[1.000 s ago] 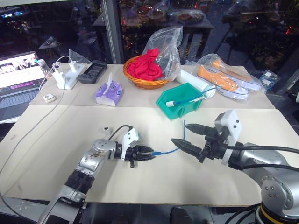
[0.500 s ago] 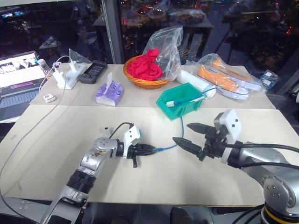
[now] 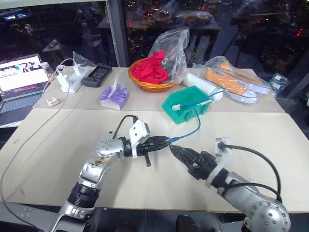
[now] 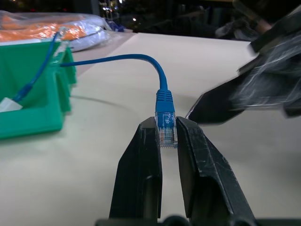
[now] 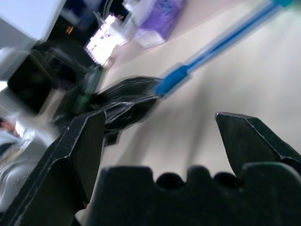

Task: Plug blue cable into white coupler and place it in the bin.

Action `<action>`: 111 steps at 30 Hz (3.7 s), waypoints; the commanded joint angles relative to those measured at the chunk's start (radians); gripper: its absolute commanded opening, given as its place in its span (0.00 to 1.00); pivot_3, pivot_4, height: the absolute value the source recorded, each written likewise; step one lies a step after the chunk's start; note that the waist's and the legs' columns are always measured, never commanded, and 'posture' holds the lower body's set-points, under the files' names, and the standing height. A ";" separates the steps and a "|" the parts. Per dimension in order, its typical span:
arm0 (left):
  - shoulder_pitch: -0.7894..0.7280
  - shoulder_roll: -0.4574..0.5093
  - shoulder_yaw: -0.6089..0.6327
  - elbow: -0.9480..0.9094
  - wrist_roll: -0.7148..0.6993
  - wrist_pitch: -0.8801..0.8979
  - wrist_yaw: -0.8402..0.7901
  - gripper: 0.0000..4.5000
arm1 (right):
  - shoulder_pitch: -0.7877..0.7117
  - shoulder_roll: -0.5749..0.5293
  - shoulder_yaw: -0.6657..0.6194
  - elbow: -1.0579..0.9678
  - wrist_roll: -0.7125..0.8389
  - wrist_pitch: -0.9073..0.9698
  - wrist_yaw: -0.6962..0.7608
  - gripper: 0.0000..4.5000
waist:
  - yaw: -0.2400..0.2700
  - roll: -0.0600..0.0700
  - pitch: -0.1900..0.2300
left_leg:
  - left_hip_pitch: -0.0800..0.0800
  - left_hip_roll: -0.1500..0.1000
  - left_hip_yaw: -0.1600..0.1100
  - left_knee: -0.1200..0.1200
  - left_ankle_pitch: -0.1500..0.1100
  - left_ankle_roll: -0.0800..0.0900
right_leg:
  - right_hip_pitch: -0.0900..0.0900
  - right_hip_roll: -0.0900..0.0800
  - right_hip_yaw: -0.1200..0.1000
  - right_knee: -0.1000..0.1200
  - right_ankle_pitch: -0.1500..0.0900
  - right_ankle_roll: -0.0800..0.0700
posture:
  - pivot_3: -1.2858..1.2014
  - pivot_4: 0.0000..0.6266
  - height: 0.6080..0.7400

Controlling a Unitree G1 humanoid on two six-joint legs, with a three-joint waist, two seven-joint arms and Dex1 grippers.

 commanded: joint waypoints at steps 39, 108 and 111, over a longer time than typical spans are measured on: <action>-0.018 -0.023 -0.037 -0.032 0.000 -0.021 0.026 0.02 | 0.038 -0.313 0.387 0.057 0.454 -0.573 -0.357 0.02 | -0.024 0.001 0.000 | 0.000 0.000 -0.001 -0.002 -0.001 0.003 | -0.001 0.000 0.000 0.000 -0.001 0.000 | 0.52 0.24 0.91; -0.010 -0.016 -0.044 -0.048 -0.007 -0.018 0.016 0.02 | 0.018 -0.392 0.463 0.085 0.460 -0.720 -0.312 0.01 | -0.006 0.001 0.000 | -0.001 0.000 -0.001 -0.002 -0.001 0.003 | -0.001 0.000 0.000 -0.001 -0.001 0.000 | 0.52 0.24 0.91; -0.010 -0.015 -0.044 -0.050 -0.007 -0.018 0.016 0.02 | 0.016 -0.392 0.465 0.088 0.459 -0.718 -0.309 0.01 | -0.006 0.001 0.000 | -0.001 0.000 -0.001 -0.002 -0.001 0.003 | -0.001 0.000 0.000 -0.001 -0.001 0.000 | 0.52 0.24 0.91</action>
